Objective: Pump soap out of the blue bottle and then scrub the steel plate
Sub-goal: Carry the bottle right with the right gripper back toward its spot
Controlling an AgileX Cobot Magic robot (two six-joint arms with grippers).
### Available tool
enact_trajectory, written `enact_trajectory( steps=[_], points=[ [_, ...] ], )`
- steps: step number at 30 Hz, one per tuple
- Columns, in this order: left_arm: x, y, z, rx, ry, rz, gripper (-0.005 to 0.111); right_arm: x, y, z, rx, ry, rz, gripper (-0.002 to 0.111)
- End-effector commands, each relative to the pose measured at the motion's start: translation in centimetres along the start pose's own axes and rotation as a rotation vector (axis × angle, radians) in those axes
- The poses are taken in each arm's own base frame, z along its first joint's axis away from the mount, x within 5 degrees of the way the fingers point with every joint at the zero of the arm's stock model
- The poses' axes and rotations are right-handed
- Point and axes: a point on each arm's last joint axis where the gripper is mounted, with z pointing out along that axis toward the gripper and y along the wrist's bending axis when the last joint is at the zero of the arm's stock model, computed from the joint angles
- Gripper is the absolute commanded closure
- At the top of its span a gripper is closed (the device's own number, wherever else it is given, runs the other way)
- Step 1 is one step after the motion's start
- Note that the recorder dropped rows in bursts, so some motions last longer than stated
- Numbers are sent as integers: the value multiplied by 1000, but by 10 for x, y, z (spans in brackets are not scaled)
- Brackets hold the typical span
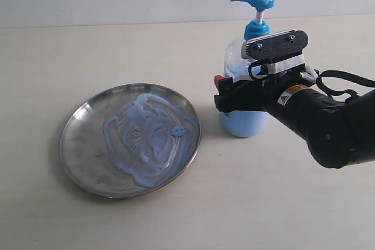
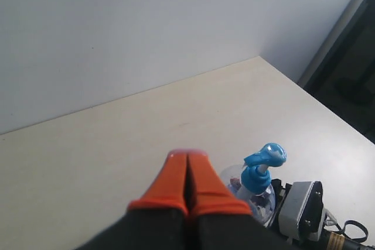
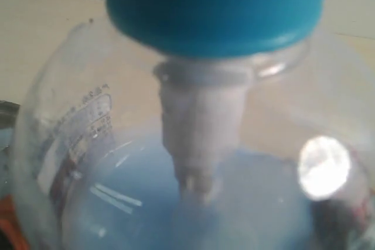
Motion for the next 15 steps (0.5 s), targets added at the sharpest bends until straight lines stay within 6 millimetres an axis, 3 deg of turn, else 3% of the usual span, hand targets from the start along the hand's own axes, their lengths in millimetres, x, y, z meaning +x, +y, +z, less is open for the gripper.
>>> enact_trajectory(
  steps=[1,6,15],
  points=[
    [-2,0,-3,-8,-21,-10,107,-2,-1,0,12,15,21,14],
    [-2,0,-3,-8,-21,-10,107,-2,0,-3,4,42,31,14],
    [-2,0,-3,-8,-21,-10,107,-26,-2,-19,-6,-13,35,14]
  ],
)
